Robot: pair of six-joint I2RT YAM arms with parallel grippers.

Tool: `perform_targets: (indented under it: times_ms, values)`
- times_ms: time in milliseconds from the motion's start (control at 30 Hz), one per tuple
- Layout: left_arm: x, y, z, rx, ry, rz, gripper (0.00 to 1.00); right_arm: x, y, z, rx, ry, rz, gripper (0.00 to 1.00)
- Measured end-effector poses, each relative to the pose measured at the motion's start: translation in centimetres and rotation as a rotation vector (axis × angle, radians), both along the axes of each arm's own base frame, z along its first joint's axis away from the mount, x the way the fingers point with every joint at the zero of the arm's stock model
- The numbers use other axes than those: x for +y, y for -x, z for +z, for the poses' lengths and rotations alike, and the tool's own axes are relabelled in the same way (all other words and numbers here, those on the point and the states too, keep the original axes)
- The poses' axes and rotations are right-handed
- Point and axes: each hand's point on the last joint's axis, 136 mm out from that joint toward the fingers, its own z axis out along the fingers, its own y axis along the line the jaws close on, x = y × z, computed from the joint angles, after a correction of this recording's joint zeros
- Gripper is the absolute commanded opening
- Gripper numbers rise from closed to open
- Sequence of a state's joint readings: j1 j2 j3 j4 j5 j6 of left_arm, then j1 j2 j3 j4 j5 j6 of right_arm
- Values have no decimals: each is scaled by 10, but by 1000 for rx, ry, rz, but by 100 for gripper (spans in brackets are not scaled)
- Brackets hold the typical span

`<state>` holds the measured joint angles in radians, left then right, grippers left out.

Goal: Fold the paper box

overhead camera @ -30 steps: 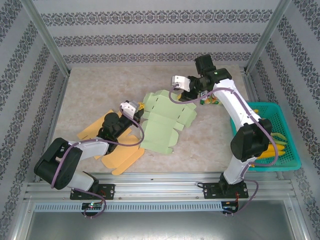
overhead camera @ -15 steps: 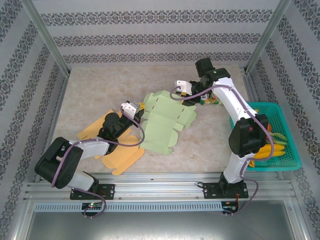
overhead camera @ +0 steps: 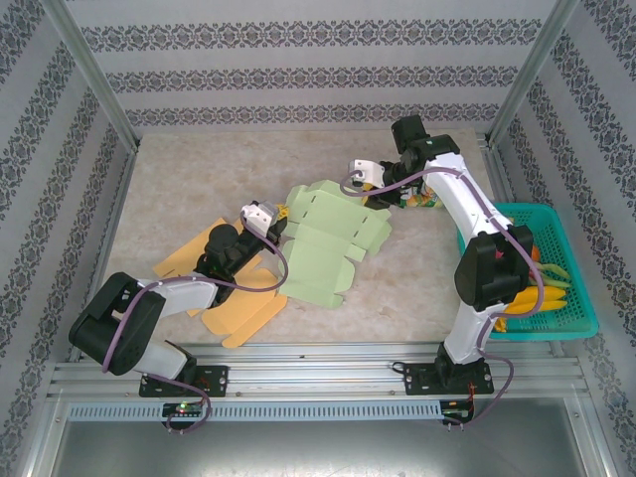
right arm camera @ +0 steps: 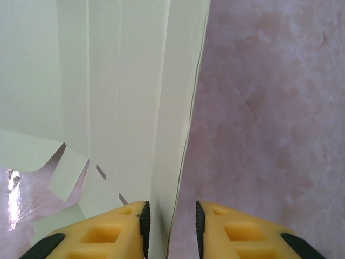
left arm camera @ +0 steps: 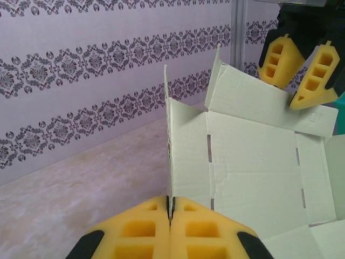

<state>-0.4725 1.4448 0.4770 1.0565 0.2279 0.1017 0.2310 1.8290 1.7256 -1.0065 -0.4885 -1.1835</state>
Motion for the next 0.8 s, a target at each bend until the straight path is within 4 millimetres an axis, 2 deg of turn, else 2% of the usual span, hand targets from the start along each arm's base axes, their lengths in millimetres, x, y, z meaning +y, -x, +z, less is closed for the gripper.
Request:
perform_targets:
  times_ms: [133, 233, 533, 633, 700, 800]
  values:
    - [0, 0, 0, 0, 0, 0, 0, 1, 1, -1, 9, -3, 2, 30]
    - [0, 0, 0, 0, 0, 0, 0, 1, 3, -4, 23, -5, 6, 25]
    - [0, 0, 0, -1, 0, 0, 0, 2, 5, -11, 53, -4, 8, 21]
    - [-1, 0, 1, -3, 2, -2, 0, 1, 7, -15, 64, -1, 9, 13]
    - [-2, 1, 1, -4, 2, -5, 0, 1, 9, -17, 72, 1, 9, 2]
    - [-2, 1, 1, -3, 2, -6, 0, 0, 10, -19, 77, 2, 9, 0]
